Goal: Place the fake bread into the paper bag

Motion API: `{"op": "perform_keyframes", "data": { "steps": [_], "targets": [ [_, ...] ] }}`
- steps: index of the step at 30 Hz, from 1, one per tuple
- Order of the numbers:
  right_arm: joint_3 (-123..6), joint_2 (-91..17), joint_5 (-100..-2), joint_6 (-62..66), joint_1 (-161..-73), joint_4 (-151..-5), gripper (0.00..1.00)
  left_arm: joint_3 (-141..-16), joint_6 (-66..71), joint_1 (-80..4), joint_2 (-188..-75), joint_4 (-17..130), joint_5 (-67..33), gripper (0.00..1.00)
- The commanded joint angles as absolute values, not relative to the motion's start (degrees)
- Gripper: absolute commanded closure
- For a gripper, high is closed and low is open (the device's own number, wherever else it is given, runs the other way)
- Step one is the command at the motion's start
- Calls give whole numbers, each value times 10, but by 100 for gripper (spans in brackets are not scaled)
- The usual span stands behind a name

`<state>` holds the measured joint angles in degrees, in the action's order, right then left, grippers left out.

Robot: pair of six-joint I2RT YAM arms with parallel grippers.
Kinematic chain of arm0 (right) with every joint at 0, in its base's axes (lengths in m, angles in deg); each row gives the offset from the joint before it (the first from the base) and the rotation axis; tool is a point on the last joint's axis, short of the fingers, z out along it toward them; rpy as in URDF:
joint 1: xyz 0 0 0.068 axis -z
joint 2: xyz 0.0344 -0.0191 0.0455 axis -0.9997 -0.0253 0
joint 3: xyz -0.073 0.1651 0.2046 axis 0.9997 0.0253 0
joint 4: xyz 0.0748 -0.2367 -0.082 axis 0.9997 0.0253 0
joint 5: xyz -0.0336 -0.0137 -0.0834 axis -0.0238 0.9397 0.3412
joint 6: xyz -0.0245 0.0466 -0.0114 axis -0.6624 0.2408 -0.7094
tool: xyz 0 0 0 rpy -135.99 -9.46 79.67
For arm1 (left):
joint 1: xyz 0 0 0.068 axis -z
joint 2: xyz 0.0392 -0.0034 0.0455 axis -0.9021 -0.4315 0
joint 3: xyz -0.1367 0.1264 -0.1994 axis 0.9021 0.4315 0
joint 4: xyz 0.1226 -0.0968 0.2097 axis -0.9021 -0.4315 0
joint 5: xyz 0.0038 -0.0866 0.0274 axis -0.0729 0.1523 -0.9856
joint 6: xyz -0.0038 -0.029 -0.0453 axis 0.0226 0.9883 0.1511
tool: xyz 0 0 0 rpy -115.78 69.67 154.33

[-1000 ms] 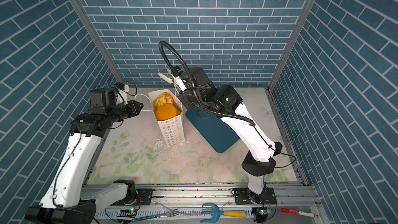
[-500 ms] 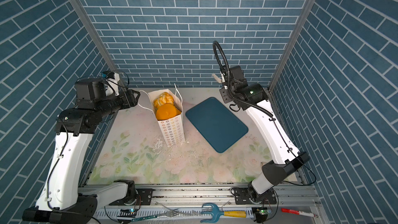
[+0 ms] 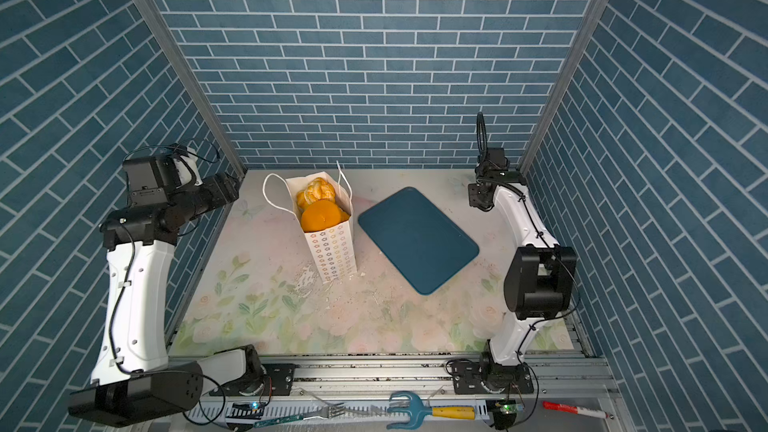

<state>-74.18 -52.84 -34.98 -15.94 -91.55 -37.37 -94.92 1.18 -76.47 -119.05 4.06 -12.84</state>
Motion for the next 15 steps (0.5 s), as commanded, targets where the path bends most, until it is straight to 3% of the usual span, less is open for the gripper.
{"op": "perform_keyframes", "data": {
  "steps": [1,15],
  "targets": [
    [-741,-554,-376,-175,-889,-418,63,-930,21,-770,-1193,64,-91,23],
    [-574,-561,-386,-175,-861,-461,55,-864,20,-770,-1179,86,-80,24]
  ]
}}
